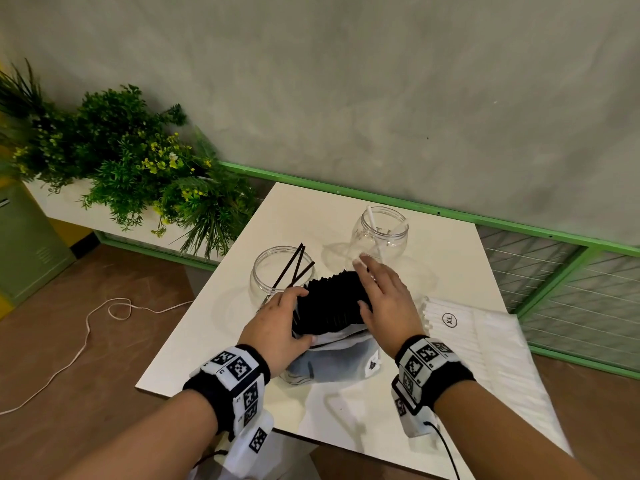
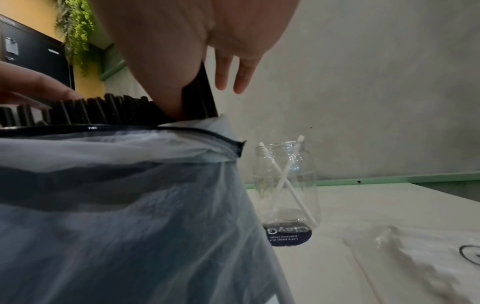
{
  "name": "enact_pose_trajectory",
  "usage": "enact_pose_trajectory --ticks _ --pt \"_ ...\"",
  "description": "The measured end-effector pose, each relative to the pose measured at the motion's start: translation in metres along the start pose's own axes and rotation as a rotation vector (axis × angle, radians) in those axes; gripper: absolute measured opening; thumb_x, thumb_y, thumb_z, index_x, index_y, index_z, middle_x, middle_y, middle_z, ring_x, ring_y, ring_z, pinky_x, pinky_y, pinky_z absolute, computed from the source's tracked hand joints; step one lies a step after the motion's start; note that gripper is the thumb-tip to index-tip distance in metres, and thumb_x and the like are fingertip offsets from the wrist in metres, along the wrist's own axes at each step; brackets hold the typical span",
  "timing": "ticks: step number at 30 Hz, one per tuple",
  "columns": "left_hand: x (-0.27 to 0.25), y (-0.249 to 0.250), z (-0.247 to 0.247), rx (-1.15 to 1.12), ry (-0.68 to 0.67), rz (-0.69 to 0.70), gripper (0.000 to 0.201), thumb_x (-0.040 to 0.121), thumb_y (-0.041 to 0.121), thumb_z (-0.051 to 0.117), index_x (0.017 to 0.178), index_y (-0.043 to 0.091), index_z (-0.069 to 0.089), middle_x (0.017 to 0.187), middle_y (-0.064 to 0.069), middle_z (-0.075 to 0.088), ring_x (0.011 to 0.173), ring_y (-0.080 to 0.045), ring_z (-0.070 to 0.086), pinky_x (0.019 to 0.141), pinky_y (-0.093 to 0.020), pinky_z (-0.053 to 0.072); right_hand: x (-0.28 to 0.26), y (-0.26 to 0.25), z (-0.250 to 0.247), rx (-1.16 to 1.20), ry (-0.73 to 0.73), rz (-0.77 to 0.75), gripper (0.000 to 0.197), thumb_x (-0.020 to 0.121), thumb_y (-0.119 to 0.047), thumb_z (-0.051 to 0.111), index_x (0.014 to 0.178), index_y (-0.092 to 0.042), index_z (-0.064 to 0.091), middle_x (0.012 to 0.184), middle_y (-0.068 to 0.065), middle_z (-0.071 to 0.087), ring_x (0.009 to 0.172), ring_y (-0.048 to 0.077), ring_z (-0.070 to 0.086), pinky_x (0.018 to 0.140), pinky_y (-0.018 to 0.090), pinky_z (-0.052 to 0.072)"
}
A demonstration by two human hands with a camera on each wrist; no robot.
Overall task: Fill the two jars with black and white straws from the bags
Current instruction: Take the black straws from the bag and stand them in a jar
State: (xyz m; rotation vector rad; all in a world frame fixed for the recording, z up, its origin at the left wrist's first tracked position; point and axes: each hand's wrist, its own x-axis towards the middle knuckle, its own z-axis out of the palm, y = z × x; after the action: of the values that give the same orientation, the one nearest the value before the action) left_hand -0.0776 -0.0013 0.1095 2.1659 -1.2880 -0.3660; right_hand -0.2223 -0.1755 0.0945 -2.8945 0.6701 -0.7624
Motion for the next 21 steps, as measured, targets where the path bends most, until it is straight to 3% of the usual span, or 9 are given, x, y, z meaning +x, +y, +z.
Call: enact_pose_trajectory --ticks 2,4,7,10,12,16,19,21 --pt "0.001 0.000 0.000 -0.013 -0.007 0.001 0.069 0.077 0.032 0.070 0.134 0.031 0.031 0.133 0.002 0.046 0.117 -0.018 0.049 0.091 -0.025 0.040 0.001 0.003 0.004 -0.001 -0.063 0.016 0.057 0.083 -0.012 0.064 0.137 -0.012 0.047 0.144 0.005 0.045 0.125 0.030 0.047 0.096 0.046 0.048" --pt "0.002 -0.001 0.002 -0.052 -0.012 0.000 0.070 0.077 0.029 0.070 0.135 0.030 0.030 0.133 0.001 0.046 0.119 -0.018 0.048 0.094 -0.026 0.041 -0.002 0.003 0.007 0.081 -0.088 0.066 0.047 0.094 -0.019 0.050 0.140 -0.016 0.044 0.148 -0.002 0.041 0.127 0.021 0.047 0.099 0.039 0.047" --pt "0.003 -0.003 0.005 -0.163 0.039 -0.047 0.073 0.077 0.025 0.071 0.137 0.027 0.030 0.133 -0.002 0.044 0.122 -0.020 0.045 0.102 -0.031 0.038 -0.006 0.003 0.008 0.272 -0.185 0.120 0.047 0.102 -0.022 0.035 0.149 -0.023 0.029 0.157 -0.014 0.019 0.134 -0.005 0.025 0.106 0.011 0.024" --pt "0.004 -0.005 0.003 -0.072 0.170 -0.151 0.081 0.073 0.031 0.073 0.139 0.025 0.029 0.131 -0.004 0.035 0.122 -0.026 0.035 0.104 -0.036 0.030 -0.006 0.007 0.008 0.405 -0.137 0.164 0.044 0.101 -0.017 0.041 0.144 -0.026 0.038 0.153 -0.016 0.028 0.133 -0.005 0.028 0.101 -0.002 0.014" --pt "0.004 -0.005 -0.001 -0.017 0.115 -0.234 0.083 0.073 0.039 0.072 0.141 0.025 0.026 0.132 -0.005 0.033 0.120 -0.029 0.036 0.101 -0.036 0.033 -0.008 0.013 0.009 0.484 -0.052 0.224 0.041 0.099 -0.016 0.048 0.137 -0.030 0.048 0.146 -0.019 0.038 0.132 -0.002 0.037 0.105 0.004 0.022" --pt "0.007 -0.004 -0.006 -0.212 -0.138 -0.416 0.064 0.080 0.040 0.066 0.134 0.022 0.037 0.119 -0.007 0.056 0.105 -0.027 0.056 0.085 -0.035 0.052 -0.011 0.020 0.010 0.572 0.034 0.297 0.037 0.096 -0.013 0.054 0.129 -0.029 0.058 0.139 -0.018 0.049 0.130 0.002 0.044 0.112 0.029 0.035" --pt "0.008 0.002 -0.007 -0.360 -0.143 -0.438 0.050 0.082 0.028 0.065 0.128 0.020 0.045 0.109 -0.004 0.057 0.089 -0.021 0.060 0.064 -0.034 0.059 -0.004 0.020 0.005 0.533 -0.069 0.312 0.041 0.096 -0.014 0.054 0.137 -0.020 0.050 0.144 -0.015 0.039 0.137 0.011 0.037 0.115 0.028 0.027" --pt "0.008 0.005 -0.006 -0.368 -0.130 -0.397 0.044 0.083 0.024 0.064 0.124 0.020 0.048 0.108 -0.004 0.059 0.088 -0.020 0.060 0.061 -0.033 0.058 0.002 0.018 -0.001 0.420 -0.209 0.309 0.050 0.097 -0.020 0.052 0.145 -0.015 0.037 0.152 -0.006 0.029 0.142 0.019 0.027 0.117 0.029 0.022"
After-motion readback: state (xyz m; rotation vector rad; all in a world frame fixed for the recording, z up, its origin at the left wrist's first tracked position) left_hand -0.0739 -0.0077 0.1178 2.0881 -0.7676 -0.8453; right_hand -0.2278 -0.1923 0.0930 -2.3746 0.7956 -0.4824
